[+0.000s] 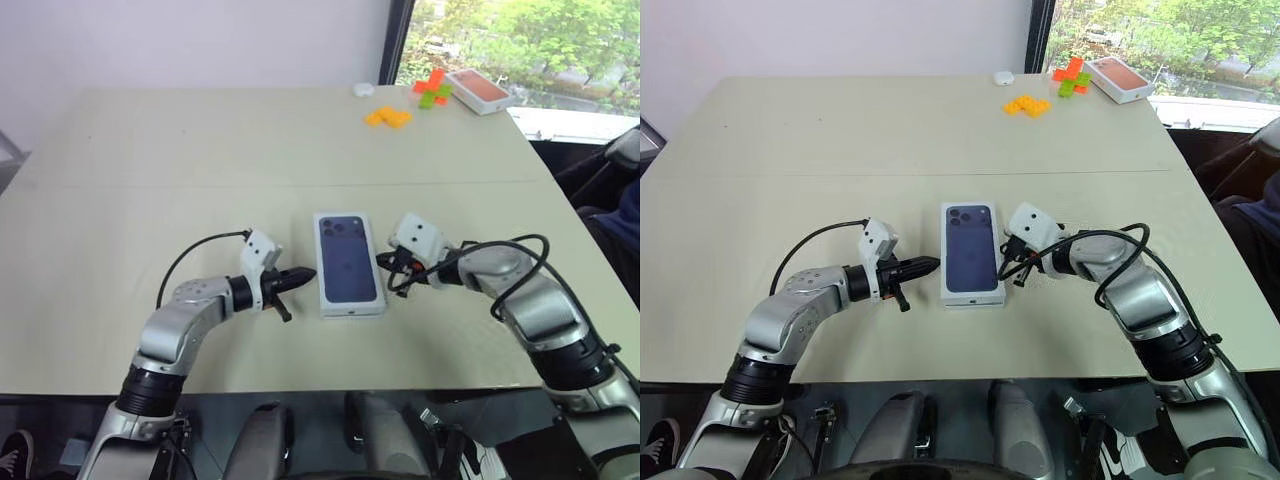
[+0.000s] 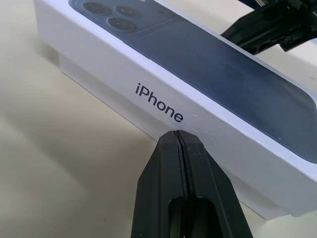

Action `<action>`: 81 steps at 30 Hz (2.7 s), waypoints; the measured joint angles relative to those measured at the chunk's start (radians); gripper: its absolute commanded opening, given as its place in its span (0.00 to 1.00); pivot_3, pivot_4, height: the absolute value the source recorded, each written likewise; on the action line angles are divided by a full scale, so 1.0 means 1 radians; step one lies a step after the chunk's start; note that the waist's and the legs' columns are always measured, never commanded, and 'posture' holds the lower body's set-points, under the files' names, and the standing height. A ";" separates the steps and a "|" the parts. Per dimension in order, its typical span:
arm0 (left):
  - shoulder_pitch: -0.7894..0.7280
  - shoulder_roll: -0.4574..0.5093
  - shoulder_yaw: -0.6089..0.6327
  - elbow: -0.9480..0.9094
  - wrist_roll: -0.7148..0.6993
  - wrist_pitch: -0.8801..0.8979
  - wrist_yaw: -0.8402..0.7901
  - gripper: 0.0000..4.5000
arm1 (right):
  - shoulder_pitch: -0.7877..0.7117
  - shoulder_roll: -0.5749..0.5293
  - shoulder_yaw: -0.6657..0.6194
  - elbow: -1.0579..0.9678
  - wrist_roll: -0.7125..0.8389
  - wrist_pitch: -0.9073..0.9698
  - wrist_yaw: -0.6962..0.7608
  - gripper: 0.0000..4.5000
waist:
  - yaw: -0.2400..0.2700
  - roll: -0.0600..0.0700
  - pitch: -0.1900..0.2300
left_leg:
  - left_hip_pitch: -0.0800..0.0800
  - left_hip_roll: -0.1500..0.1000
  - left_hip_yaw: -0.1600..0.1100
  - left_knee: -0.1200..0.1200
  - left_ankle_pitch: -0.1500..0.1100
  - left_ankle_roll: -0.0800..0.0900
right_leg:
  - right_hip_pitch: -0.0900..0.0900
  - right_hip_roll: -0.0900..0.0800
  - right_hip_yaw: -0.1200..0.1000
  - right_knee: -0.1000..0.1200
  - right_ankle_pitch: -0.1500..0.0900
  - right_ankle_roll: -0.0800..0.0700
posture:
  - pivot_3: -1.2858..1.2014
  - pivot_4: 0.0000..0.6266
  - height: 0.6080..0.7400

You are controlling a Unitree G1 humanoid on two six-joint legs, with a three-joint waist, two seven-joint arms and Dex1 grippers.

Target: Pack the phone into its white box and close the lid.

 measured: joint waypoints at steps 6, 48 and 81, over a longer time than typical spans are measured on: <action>0.000 0.000 -0.002 0.000 0.000 0.002 -0.001 0.00 | -0.003 -0.030 -0.001 -0.041 0.022 0.057 0.029 0.01 | 0.000 0.000 0.000 | 0.000 0.000 0.000 0.000 0.000 0.000 | 0.000 0.000 0.000 0.000 0.000 0.000 | 0.52 0.24 1.00; -0.017 0.001 0.002 0.021 -0.012 -0.009 0.021 0.00 | -0.003 -0.012 0.019 -0.021 -0.011 0.006 0.001 0.01 | -0.001 0.000 0.000 | 0.000 0.000 0.000 0.000 0.000 0.000 | 0.000 0.000 0.000 0.001 0.000 0.000 | 0.52 0.24 1.00; -0.020 -0.021 -0.024 0.029 0.026 -0.049 0.025 0.00 | -0.003 -0.049 0.019 -0.017 -0.022 -0.016 0.014 0.01 | 0.000 0.000 0.000 | 0.000 0.000 0.000 0.000 0.000 0.000 | 0.000 0.000 0.000 0.001 0.000 0.000 | 0.52 0.24 1.00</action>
